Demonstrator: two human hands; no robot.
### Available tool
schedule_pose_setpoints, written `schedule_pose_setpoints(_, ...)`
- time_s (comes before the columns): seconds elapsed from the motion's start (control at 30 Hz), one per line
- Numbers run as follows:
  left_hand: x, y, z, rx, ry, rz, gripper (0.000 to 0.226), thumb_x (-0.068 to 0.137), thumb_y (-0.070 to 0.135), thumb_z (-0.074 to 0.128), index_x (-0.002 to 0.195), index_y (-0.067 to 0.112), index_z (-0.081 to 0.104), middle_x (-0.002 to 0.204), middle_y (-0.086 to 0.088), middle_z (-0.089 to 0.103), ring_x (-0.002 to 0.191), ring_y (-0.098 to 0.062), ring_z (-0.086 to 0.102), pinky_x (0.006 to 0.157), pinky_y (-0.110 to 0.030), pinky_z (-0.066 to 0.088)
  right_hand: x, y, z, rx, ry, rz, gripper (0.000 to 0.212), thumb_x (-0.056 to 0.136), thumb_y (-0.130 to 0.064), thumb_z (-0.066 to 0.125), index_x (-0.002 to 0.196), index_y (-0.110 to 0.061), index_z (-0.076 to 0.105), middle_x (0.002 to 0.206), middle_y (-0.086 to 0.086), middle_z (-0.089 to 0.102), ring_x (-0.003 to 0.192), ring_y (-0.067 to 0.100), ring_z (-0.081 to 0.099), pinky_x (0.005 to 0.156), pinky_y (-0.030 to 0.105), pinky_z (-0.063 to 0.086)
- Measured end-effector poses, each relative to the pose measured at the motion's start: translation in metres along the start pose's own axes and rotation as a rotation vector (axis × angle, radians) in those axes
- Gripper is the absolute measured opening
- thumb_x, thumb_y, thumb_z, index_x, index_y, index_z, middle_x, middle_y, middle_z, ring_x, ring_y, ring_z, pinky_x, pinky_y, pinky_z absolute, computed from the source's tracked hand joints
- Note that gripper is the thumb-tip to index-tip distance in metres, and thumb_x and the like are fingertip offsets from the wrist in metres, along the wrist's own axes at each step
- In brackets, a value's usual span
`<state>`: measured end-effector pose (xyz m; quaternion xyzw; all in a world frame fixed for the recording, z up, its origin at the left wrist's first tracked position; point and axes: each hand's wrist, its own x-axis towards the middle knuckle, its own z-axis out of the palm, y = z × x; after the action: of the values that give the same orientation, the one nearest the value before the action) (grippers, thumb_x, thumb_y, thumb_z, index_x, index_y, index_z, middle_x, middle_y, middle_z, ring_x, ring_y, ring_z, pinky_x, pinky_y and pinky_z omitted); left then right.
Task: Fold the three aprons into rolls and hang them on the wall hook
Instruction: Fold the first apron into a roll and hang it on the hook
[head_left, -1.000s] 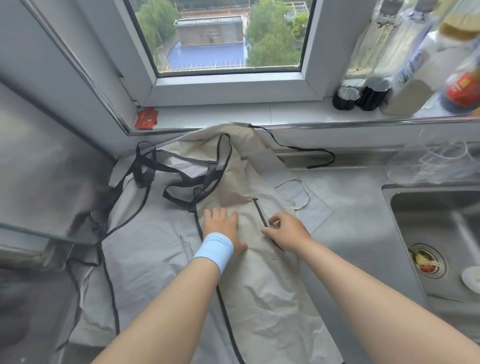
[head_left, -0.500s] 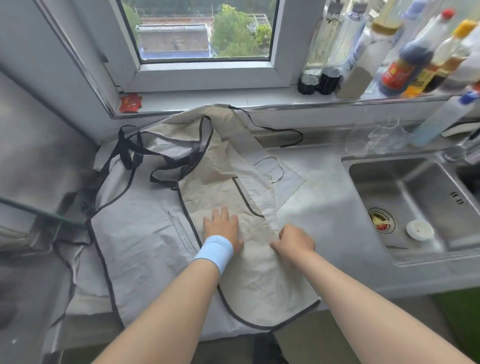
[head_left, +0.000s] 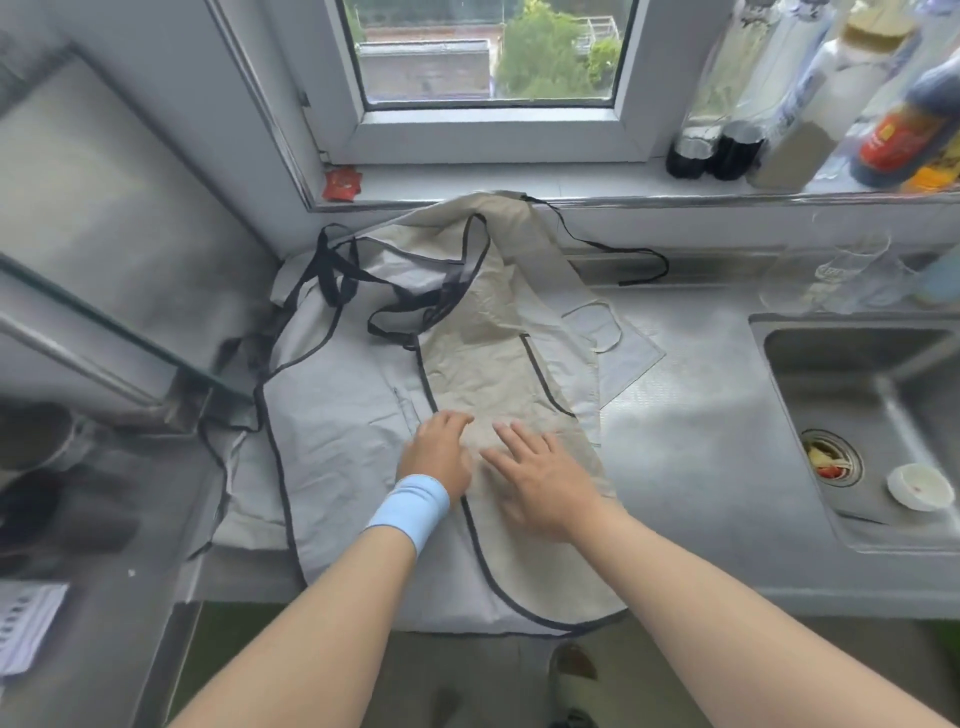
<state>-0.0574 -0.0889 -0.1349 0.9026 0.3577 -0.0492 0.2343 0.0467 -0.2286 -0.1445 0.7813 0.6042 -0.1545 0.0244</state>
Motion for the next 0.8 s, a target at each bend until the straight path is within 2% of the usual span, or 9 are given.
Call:
schedule_pose_setpoints(0.13,-0.049,-0.054,-0.017,0.01,0.255,-0.396,0.052,0.083,0.011,0.051,0.134,0.021,0.044,0.14,-0.004,0.039,0.127,-0.027,0.037,0.1,-0.039,0.037,0.015,-0.046,-0.003,-0.012,-0.075,-0.059,0.071,0.093,-0.041,0.046,0.155,-0.027,0.013,0.164,0.005,-0.002,0.151,0.025,-0.001,0.116,0.054,0.014)
schedule_pose_setpoints(0.27,-0.087,-0.096,-0.02,-0.235,0.336,-0.736,0.066,0.077,0.006,0.058,0.139,0.008,0.037,0.144,-0.016,0.032,0.129,-0.035,0.03,0.109,-0.04,0.026,0.021,-0.079,0.01,0.007,-0.198,-0.059,0.073,0.096,-0.037,0.038,0.156,-0.028,-0.003,0.163,0.003,-0.013,0.15,0.023,-0.011,0.118,0.057,0.006)
schedule_pose_setpoints(0.37,-0.101,-0.11,-0.019,-0.373,0.291,-0.764,0.07,0.08,0.007,0.06,0.144,0.006,0.031,0.142,-0.017,0.032,0.131,-0.035,0.031,0.112,-0.039,0.027,0.021,-0.086,0.02,-0.02,-0.226,-0.035,0.075,0.095,-0.036,0.035,0.155,-0.029,-0.009,0.162,0.004,-0.018,0.149,0.023,-0.016,0.118,0.057,-0.001)
schedule_pose_setpoints(0.47,-0.107,-0.121,-0.024,-0.537,0.289,-0.837,0.056,0.081,0.006,0.057,0.134,0.004,0.041,0.137,-0.017,0.04,0.122,-0.036,0.046,0.103,-0.037,0.04,0.02,-0.09,0.023,-0.084,-0.192,-0.038,0.075,0.095,-0.039,0.035,0.155,-0.026,-0.009,0.162,0.007,-0.018,0.149,0.026,-0.016,0.118,0.056,-0.002)
schedule_pose_setpoints(0.57,-0.119,-0.135,-0.027,-0.581,0.196,-0.824,0.03,0.08,0.016,0.058,0.109,0.008,0.057,0.114,-0.012,0.061,0.103,-0.034,0.06,0.089,-0.035,0.051,0.009,-0.098,0.026,-0.172,-0.091,-0.063,0.073,0.094,-0.038,0.044,0.156,-0.017,0.011,0.163,0.015,0.0,0.15,0.034,0.001,0.115,0.058,0.015)
schedule_pose_setpoints(0.63,-0.128,-0.142,-0.029,-0.587,0.16,-0.761,0.022,0.081,0.025,0.063,0.094,0.009,0.057,0.098,-0.01,0.062,0.09,-0.03,0.059,0.079,-0.031,0.049,-0.001,-0.101,0.027,-0.205,-0.024,-0.06,0.07,0.082,-0.032,0.06,0.146,-0.012,0.039,0.154,0.021,0.032,0.138,0.041,0.035,0.098,0.054,0.041)
schedule_pose_setpoints(0.67,-0.133,-0.145,-0.029,-0.608,0.16,-0.732,0.024,0.082,0.03,0.064,0.088,0.009,0.055,0.091,-0.009,0.059,0.084,-0.028,0.056,0.074,-0.031,0.046,-0.007,-0.103,0.029,-0.226,0.02,-0.057,0.065,0.075,-0.027,0.065,0.136,-0.012,0.048,0.142,0.02,0.045,0.123,0.041,0.048,0.084,0.049,0.047)
schedule_pose_setpoints(0.73,-0.145,-0.151,-0.023,-0.704,0.098,-0.693,0.034,0.082,0.04,0.066,0.086,0.008,0.054,0.085,-0.004,0.055,0.08,-0.024,0.052,0.072,-0.03,0.044,-0.021,-0.106,0.034,-0.222,0.082,-0.052,0.046,0.07,-0.018,0.064,0.116,-0.014,0.055,0.114,0.013,0.052,0.095,0.035,0.053,0.067,0.041,0.045)
schedule_pose_setpoints(0.8,-0.16,-0.156,-0.012,-0.891,-0.045,-0.683,0.053,0.069,0.05,0.075,0.102,0.011,0.061,0.1,0.001,0.065,0.091,-0.021,0.061,0.085,-0.033,0.052,-0.032,-0.106,0.04,-0.171,0.081,-0.054,0.034,0.074,-0.016,0.06,0.108,-0.015,0.054,0.102,0.008,0.05,0.087,0.032,0.053,0.062,0.039,0.043)
